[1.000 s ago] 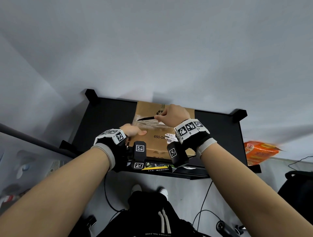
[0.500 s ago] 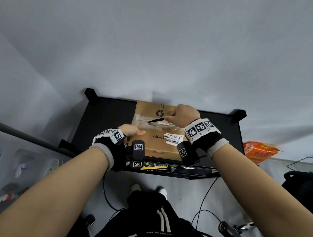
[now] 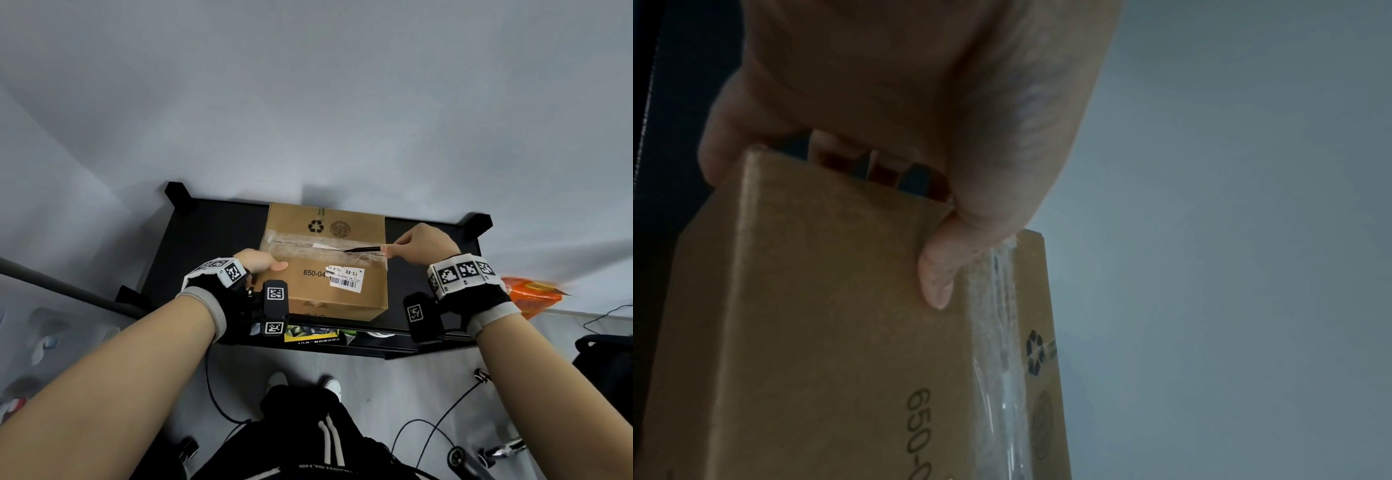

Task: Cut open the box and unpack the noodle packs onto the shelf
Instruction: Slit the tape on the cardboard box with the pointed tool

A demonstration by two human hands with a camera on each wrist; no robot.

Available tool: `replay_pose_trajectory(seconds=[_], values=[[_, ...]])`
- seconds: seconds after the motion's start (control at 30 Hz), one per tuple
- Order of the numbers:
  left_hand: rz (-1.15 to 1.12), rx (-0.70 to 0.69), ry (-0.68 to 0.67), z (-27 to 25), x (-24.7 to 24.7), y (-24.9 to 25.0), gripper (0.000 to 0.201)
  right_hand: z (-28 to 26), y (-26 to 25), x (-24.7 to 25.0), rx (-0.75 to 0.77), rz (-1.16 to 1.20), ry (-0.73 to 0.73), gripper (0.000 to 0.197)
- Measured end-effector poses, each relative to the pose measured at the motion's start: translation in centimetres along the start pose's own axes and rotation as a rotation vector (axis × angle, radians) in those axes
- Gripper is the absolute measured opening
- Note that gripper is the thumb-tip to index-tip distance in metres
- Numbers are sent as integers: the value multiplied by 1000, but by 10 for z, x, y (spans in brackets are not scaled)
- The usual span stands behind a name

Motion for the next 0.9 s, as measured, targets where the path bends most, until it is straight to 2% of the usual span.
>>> replay_pose_trajectory(seconds=[0.1, 0.2, 0.3, 0.37, 0.4, 0.47, 0.53, 0.57, 0.63, 0.7, 0.9], values=[[139, 50, -63, -4, 0, -3, 58, 4, 25, 10, -29, 19, -15, 21], [57, 4, 4, 6, 2, -5, 62, 6, 59, 19, -62, 73, -24, 24], [55, 39, 19, 13, 5, -12, 85, 6, 100, 24, -146, 18, -1, 21], [86, 17, 105, -5, 9, 8, 100, 6, 120, 26, -185, 59, -4, 23], [139, -28, 183, -11, 15, 21, 100, 5, 123, 25, -180, 130, -20, 27], [325, -165, 337, -25, 19, 53, 84, 2, 116, 23, -148, 270, -34, 34], [443, -346, 366, -34, 1, 90, 57, -1, 102, 14, -117, 389, -89, 38], [457, -435, 313, -36, -15, 105, 43, 0, 94, 6, -95, 426, -131, 39], [466, -550, 121, -36, -55, 123, 23, 2, 87, -9, -79, 489, -199, 40], [544, -607, -39, -39, -90, 133, 20, 5, 88, -22, -106, 561, -232, 41], [770, -575, -136, -29, -115, 135, 26, 9, 108, -44, -182, 622, -184, 43]])
Point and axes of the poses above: each hand's wrist, its own z-axis towards the middle knuckle, its own x-axis out of the back of the hand, y = z × x, the point moved 9 cm from there along z, towards the middle knuckle, and after that the axes turned 14 degrees about -x, right-handed, at the moved point
